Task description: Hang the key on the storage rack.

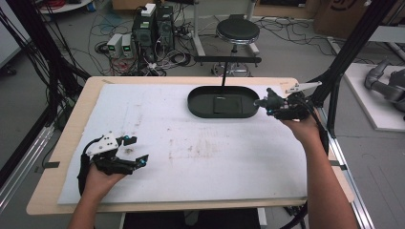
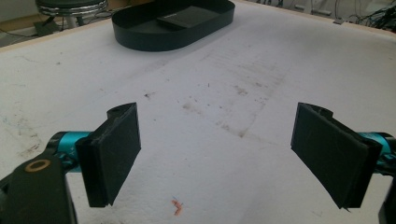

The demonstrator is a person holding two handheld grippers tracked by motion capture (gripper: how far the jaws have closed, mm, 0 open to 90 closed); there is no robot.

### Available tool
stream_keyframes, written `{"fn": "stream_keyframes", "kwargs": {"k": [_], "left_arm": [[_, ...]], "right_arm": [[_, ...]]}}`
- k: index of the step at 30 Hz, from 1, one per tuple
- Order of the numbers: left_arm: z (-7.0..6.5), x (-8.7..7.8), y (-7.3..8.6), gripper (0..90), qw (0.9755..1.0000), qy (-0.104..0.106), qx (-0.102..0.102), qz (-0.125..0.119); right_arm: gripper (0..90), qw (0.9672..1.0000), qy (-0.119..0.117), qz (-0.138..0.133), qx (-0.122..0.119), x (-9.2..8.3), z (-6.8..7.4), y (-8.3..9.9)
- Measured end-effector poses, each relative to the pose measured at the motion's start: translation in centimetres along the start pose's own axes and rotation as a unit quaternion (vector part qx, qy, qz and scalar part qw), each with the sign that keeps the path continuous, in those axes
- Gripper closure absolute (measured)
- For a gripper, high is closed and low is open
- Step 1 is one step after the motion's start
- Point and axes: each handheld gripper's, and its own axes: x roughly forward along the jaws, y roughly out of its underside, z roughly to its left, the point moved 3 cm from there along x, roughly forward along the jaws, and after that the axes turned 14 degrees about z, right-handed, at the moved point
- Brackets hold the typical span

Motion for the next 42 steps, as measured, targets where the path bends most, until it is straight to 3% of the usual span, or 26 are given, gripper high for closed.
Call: {"fn": "stream_keyframes", "kwargs": {"k": [17, 28, 42], "left_arm": [[0.2, -0.4, 0.0, 15.8, 1.0, -0.005, 0.0, -0.004], [0.3, -0.6, 0.0, 15.8, 1.0, -0.008, 0.0, -0.005], [0.4, -0.6, 0.2, 15.8, 1.0, -0.009, -0.001, -0.001]], "right_arm": [[34.0, 0.9985, 0.008, -0.028, 0.047, -1.4, -1.7, -4.7], [34.0, 0.9963, 0.016, -0.031, 0.078, -0.8, -2.8, -7.4], [34.0, 0.9934, 0.022, -0.038, 0.105, 0.2, -3.7, -9.2]]}}
